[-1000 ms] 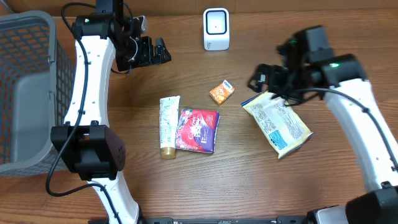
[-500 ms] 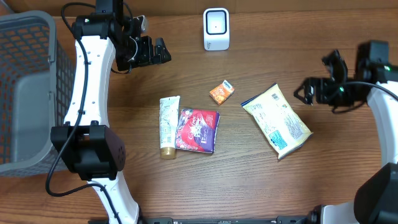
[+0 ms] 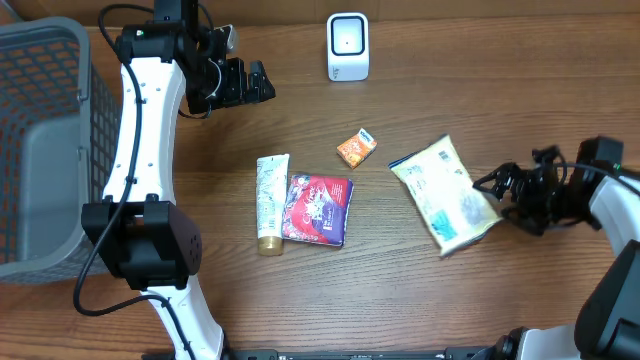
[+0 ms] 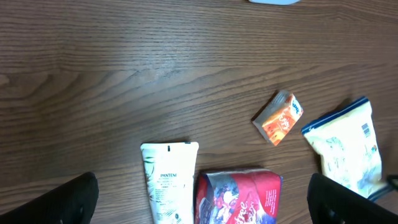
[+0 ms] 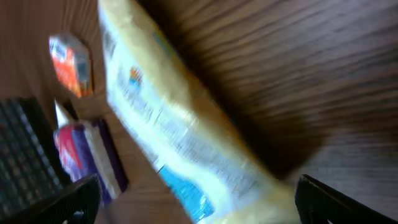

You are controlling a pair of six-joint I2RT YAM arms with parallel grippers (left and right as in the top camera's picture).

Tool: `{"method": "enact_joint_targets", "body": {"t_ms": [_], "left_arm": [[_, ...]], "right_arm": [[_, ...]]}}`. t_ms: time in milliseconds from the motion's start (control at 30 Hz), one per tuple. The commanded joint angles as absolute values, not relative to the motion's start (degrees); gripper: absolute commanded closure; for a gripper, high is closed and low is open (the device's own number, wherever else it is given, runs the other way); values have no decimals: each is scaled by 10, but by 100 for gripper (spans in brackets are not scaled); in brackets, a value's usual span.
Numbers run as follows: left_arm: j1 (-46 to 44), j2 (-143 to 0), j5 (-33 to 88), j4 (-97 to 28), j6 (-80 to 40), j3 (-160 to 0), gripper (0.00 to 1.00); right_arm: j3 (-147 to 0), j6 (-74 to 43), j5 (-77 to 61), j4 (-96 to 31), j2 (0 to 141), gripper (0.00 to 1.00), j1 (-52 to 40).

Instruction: Scan the item barcode

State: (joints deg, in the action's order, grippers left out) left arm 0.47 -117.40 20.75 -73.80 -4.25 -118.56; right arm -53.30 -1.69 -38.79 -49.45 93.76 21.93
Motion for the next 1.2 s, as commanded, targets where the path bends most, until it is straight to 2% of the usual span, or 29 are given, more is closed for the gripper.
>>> {"method": "enact_joint_targets", "body": {"t_ms": [0,233,400,500,767,933,1167], "left_arm": [[3,-1165,204,-740,-34,-1195,0],[3,-1165,203,-748,-34,-1195,0],[3,-1165,203,-748,-34,-1195,0],[3,-1165,204,-748,-34,-1195,0],[3,-1165,204,-753,-34,-1195,0],[3,-1165,204,-751,-34,-1195,0],[3,-1165,204,-747,-34,-1195,0]], "right_arm": [[-482,-103,-400,-452,938,0,240],[-420,-116,-403,-414,938,0,298],[-363,-107,-484,-373,938,0,305],[-298,-141,-530,-265,938,0,305],[-159,-202,-532,36,938,0,305],[-158,-246,-528,104,938,0,291],[-158,-347,-469,201,938,0,197]]}}
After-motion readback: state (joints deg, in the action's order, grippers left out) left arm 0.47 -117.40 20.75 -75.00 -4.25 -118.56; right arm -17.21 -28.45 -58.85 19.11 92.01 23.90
